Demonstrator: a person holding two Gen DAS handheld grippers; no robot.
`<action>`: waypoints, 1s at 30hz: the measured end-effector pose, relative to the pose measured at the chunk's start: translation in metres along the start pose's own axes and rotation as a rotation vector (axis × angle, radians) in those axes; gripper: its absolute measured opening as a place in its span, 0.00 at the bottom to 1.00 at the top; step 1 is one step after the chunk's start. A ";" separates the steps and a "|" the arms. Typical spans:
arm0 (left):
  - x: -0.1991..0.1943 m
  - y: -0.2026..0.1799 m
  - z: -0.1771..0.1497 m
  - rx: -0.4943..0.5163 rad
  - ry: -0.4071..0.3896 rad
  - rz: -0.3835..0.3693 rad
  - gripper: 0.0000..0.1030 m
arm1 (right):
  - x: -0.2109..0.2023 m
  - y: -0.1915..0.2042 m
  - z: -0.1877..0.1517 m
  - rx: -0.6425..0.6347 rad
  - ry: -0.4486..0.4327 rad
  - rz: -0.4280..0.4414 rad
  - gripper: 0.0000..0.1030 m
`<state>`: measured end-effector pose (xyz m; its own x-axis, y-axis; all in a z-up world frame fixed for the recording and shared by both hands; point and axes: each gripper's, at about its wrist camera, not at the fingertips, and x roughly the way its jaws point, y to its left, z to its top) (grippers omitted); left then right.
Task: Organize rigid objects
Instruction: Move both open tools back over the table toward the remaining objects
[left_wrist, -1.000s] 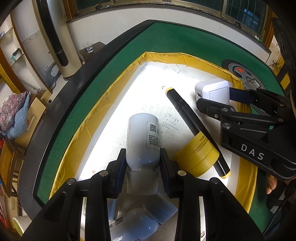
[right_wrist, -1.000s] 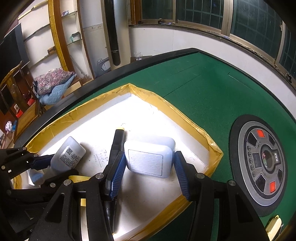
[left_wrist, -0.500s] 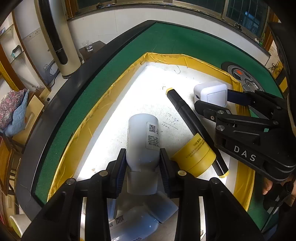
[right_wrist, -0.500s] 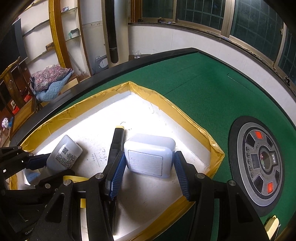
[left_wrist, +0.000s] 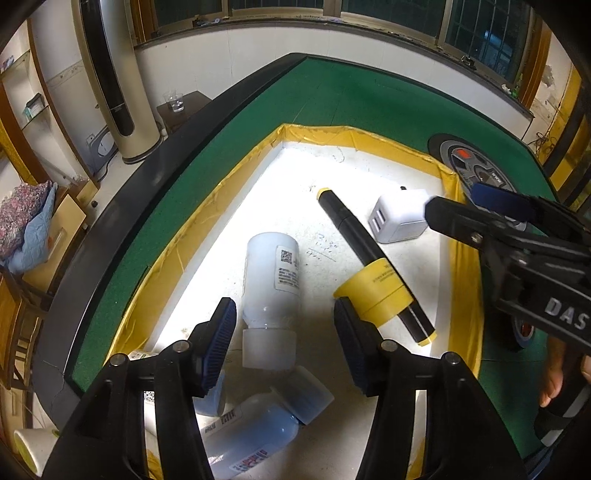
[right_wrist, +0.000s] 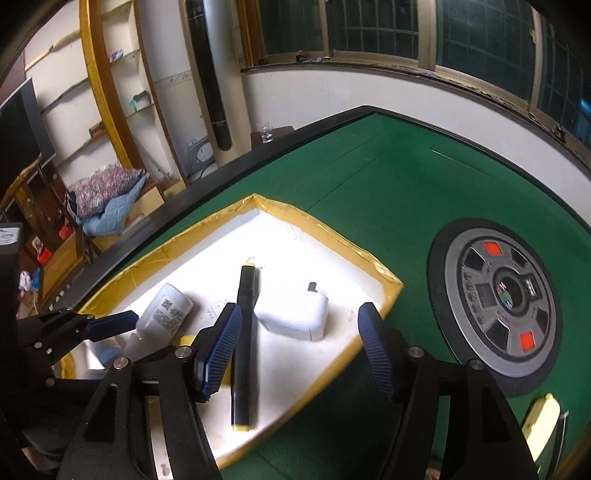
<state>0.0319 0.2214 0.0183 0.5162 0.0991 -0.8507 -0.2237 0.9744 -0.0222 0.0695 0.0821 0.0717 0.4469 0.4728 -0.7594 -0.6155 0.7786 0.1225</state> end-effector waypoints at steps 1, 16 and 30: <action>-0.003 0.000 0.000 0.003 -0.009 0.003 0.53 | -0.005 -0.003 -0.003 0.014 -0.007 0.006 0.63; -0.065 -0.027 -0.027 0.084 -0.209 0.032 0.63 | -0.066 -0.046 -0.068 0.165 -0.041 0.032 0.76; -0.080 -0.082 -0.043 0.218 -0.240 0.003 0.63 | -0.107 -0.074 -0.125 0.176 -0.052 -0.062 0.80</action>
<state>-0.0270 0.1246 0.0656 0.7021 0.1214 -0.7017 -0.0564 0.9917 0.1152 -0.0142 -0.0781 0.0641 0.5163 0.4386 -0.7356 -0.4644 0.8650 0.1898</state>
